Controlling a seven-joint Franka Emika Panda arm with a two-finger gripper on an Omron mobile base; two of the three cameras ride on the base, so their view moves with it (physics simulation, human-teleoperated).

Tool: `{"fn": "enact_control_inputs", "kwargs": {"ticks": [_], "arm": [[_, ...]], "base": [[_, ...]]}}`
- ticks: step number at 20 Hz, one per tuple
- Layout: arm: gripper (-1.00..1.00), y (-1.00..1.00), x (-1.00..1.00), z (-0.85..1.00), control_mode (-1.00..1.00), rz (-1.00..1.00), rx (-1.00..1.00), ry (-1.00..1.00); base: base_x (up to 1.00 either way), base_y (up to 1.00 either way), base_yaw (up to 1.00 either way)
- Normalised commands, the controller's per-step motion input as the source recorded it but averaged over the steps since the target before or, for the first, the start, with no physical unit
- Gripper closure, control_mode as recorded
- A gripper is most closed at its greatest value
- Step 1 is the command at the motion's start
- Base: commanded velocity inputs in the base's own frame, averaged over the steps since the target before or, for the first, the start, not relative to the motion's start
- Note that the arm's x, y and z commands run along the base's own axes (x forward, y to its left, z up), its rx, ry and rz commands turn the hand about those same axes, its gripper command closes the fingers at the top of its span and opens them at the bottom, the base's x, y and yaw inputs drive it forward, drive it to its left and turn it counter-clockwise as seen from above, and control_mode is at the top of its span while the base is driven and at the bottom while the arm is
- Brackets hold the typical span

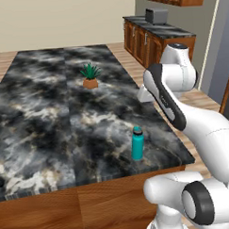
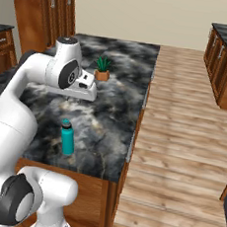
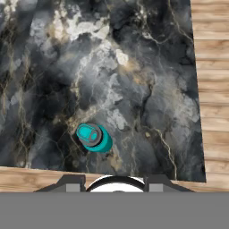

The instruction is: Pick the water bottle from the counter and place it in the open cabinet.

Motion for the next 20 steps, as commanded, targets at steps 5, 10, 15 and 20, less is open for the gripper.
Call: {"fn": "enact_control_inputs", "kwargs": {"ticks": [5, 10, 15, 20], "arm": [[-1.00, 0.00, -0.01, -0.12, -1.00, 0.00, 0.00, 0.00], [-1.00, 0.00, 0.00, -0.25, -1.00, 0.01, 0.00, 0.00], [-1.00, 0.04, 0.00, -0.21, -1.00, 0.05, 0.00, 0.00], [-1.00, 0.11, 0.00, -0.23, -1.00, 0.05, 0.00, 0.04]], "base": [[0.00, 0.00, 0.00], [0.00, 0.00, 0.00], [0.00, 0.00, 0.00], [0.00, 0.00, 0.00]]}}
